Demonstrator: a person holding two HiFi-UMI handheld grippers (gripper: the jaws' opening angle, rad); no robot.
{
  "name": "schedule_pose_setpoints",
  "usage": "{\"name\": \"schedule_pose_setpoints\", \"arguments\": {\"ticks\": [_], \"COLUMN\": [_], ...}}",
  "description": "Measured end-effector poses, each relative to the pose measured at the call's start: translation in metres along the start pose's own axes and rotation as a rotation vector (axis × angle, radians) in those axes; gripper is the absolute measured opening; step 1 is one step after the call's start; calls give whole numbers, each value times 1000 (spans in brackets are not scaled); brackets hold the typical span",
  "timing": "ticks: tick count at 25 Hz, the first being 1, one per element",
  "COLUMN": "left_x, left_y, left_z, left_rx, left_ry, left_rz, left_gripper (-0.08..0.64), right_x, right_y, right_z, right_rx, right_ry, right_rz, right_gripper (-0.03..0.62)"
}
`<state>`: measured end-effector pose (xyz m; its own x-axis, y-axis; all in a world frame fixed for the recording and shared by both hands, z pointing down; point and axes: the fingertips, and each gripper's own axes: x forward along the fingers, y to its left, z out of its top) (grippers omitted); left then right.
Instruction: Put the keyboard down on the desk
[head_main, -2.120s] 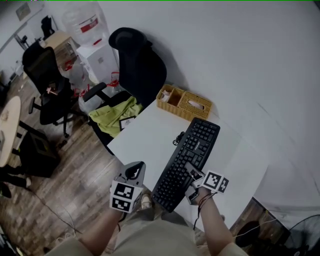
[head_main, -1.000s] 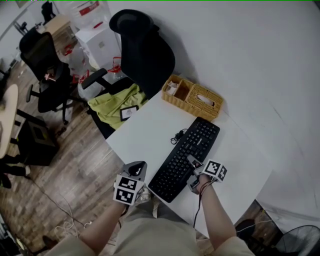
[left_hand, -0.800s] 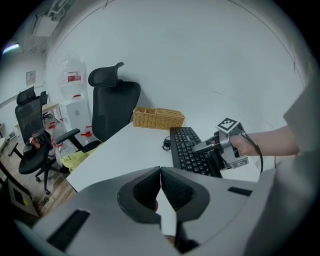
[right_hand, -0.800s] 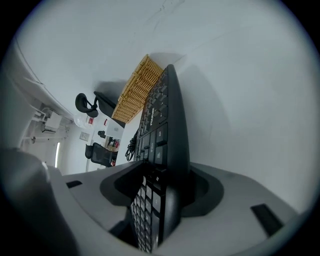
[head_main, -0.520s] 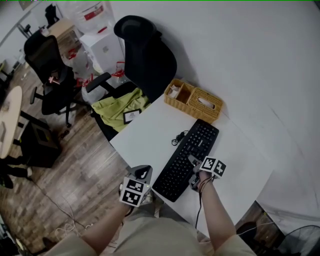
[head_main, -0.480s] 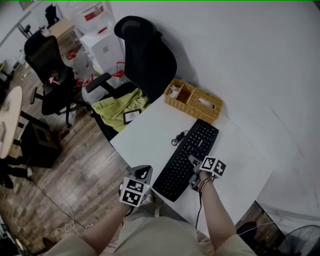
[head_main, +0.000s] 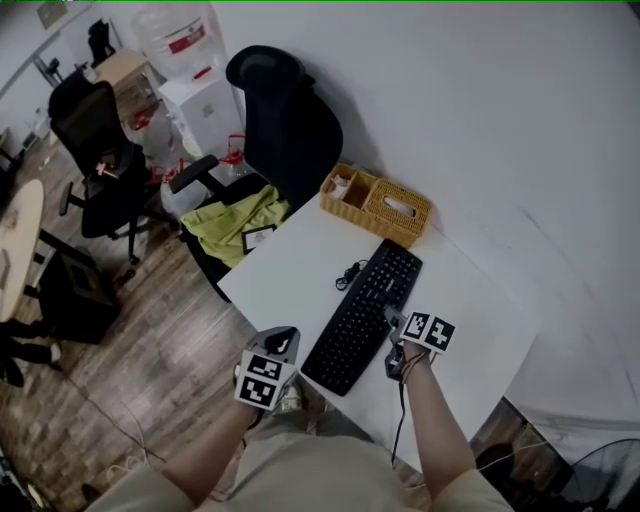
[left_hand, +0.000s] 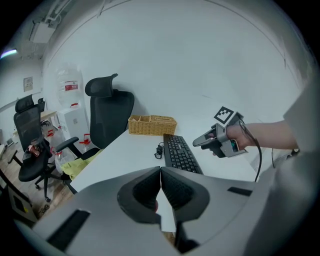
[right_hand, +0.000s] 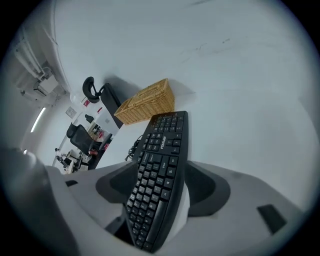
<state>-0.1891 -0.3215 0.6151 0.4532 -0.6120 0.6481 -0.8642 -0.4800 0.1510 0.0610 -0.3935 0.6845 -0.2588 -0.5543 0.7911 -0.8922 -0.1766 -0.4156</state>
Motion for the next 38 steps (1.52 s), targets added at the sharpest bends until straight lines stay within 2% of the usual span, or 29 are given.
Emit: {"name": "schedule_pose_setpoints", "arguments": {"ticks": [4, 6, 8, 10, 13, 16, 22, 27, 32, 38], "left_x": [-14, -22, -32, -46, -68, -91, -140, -183, -226, -260], "left_y": [-2, -1, 0, -1, -4, -8, -20, -24, -35, -45], "left_z": [17, 27, 40, 55, 80, 102, 140, 182, 206, 215], "left_rx": [14, 27, 80, 158, 194, 206, 184, 172, 179, 235], "left_ry": [-46, -72, -102, -139, -197, -241, -352, -515, -619, -673], "left_rz": [11, 21, 44, 68, 68, 54, 13, 29, 24, 51], "left_gripper": [23, 23, 23, 23, 23, 23, 23, 23, 23, 23], "right_x": [-31, -49, -69, -91, -122, -157, -244, -306, -361, -412], "right_y": [22, 37, 53, 69, 89, 113, 166, 206, 230, 242], "right_z": [13, 20, 26, 32, 38, 43, 63, 79, 81, 80], "right_rx": [-73, -124, -190, -258, -333, -361, -467, -562, -608, -623], "right_ry": [-63, -105, -158, -209, -272, -331, -501, -634, -729, -829], "right_rz": [46, 76, 110, 138, 172, 222, 314, 370, 450, 510], "right_gripper": [285, 245, 130, 83, 66, 52, 41, 40, 38, 25]}}
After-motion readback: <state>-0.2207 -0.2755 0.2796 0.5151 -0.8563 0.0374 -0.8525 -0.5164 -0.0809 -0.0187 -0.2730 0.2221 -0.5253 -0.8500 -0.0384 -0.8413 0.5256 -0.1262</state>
